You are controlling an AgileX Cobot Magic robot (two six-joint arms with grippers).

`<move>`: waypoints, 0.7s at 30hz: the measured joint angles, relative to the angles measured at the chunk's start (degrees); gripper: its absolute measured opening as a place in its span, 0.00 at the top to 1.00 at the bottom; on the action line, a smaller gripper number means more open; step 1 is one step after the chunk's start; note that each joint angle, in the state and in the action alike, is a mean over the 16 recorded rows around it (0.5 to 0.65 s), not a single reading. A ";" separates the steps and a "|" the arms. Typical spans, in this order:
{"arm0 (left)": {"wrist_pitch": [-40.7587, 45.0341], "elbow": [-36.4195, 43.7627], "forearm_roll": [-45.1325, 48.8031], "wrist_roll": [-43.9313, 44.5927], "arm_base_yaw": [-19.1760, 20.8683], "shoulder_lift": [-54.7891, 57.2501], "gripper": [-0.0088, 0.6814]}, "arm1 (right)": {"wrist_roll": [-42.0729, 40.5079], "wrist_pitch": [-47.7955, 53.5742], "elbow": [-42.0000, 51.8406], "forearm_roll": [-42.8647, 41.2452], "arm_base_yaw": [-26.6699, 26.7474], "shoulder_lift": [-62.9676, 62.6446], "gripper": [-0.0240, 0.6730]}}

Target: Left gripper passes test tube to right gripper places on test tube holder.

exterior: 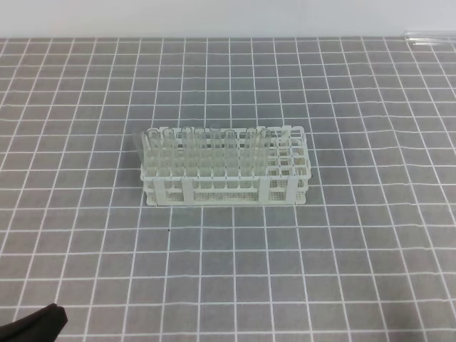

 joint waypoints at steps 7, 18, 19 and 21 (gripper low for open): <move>-2.52 0.10 0.41 2.31 -0.02 0.06 0.99 | 0.00 0.00 0.00 0.01 0.00 0.00 0.98; -11.13 0.21 -32.97 43.97 -0.02 0.08 0.99 | 0.00 0.00 0.00 0.06 0.00 0.00 0.98; -12.01 0.21 -36.97 48.88 -0.02 0.06 0.99 | -0.01 0.00 0.00 0.06 0.00 0.00 0.98; -12.86 0.10 -44.97 58.69 0.08 0.02 0.99 | -0.02 -0.01 0.00 0.07 0.00 0.01 0.98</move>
